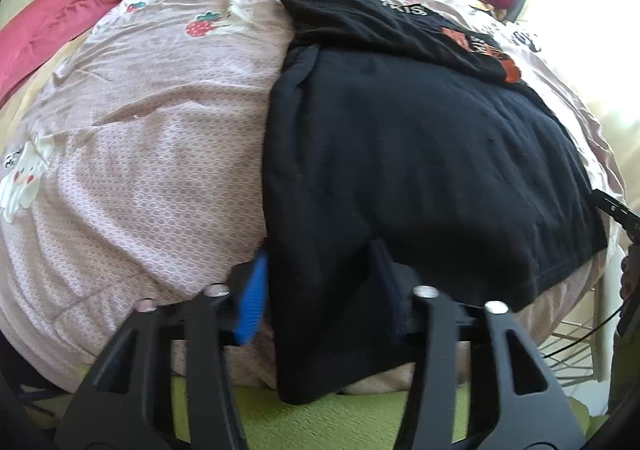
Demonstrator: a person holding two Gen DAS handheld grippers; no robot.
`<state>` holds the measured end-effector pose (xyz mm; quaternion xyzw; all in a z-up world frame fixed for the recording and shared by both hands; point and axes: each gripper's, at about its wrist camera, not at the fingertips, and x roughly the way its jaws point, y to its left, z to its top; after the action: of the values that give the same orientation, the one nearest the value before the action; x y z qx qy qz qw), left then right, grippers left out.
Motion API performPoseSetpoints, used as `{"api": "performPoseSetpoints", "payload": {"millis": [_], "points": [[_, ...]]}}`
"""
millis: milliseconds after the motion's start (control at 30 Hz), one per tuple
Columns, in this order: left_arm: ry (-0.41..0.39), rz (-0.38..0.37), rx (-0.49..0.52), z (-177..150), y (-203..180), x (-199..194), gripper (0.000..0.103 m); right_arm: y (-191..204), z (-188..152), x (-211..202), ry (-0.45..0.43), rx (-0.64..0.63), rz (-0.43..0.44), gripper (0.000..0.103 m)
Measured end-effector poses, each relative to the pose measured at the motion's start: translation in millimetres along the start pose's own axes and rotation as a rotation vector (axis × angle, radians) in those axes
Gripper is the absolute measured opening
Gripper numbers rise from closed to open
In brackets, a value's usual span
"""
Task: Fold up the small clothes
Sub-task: 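Close both grippers on the sweatshirt hem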
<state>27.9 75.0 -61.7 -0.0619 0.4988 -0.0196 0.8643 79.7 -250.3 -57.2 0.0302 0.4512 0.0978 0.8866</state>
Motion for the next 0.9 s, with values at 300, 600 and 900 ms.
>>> {"api": "performPoseSetpoints", "payload": {"millis": [300, 600, 900], "points": [[0.018, 0.013, 0.019, -7, -5, 1, 0.024, 4, -2, -4, -0.007, 0.005, 0.046, 0.067], [0.031, 0.027, 0.022, -8, -12, 4, 0.030, -9, -10, 0, 0.024, 0.010, 0.047, 0.066], [0.027, -0.008, -0.004, -7, -5, -3, 0.015, -11, -20, 0, 0.055, -0.019, 0.075, 0.013]]}}
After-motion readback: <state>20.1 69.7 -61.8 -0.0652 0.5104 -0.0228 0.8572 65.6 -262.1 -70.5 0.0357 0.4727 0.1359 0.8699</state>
